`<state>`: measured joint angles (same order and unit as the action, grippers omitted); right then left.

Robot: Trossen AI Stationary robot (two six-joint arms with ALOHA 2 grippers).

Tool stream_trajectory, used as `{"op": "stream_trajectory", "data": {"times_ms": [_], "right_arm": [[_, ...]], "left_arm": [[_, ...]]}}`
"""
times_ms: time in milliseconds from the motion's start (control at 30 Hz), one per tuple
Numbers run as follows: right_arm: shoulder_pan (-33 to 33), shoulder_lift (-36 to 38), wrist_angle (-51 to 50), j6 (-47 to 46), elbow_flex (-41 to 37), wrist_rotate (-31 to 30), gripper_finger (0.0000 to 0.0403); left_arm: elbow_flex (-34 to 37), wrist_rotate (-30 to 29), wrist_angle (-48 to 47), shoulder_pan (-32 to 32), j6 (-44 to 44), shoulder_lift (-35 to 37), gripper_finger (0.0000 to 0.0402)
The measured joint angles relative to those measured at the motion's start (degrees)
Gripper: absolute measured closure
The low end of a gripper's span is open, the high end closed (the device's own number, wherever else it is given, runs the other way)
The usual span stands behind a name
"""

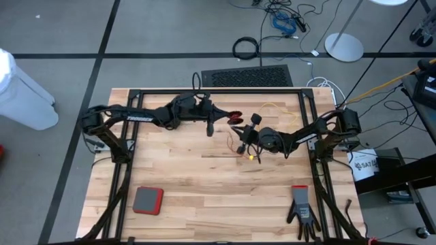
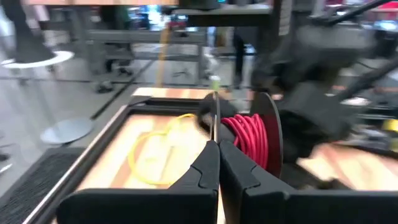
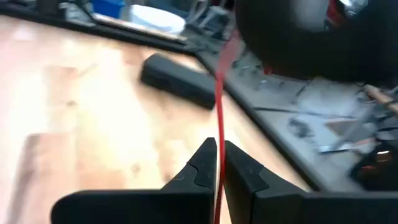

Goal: Coil cords
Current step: Coil the red wire onto the black spool

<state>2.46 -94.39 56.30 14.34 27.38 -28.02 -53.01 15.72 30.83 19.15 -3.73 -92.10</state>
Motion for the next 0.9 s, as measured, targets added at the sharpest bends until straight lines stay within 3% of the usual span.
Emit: {"op": "stream_trajectory", "data": {"times_ms": [333, 600, 733, 900], "right_arm": [[0.2, 0.0, 0.6, -5.4, -3.7, 7.8, 0.039], [0.0, 0.1, 0.8, -9.1, -3.8, 18.8, 0.039], [-0.1, 0.1, 0.5, -10.7, -3.8, 23.7, 0.039], [-1.1, 0.3, -1.8, -11.2, -3.8, 25.4, 0.039]], "left_arm": [[0.0, 6.8, -12.9, 0.3, -6.8, 4.7, 0.0402], [0.0, 9.4, -23.4, 0.3, -12.1, 6.1, 0.0402], [0.0, 9.8, -25.3, 0.3, -13.6, 6.1, 0.0402], [0.0, 11.8, -26.0, 0.3, -13.7, 6.1, 0.0402]]}}
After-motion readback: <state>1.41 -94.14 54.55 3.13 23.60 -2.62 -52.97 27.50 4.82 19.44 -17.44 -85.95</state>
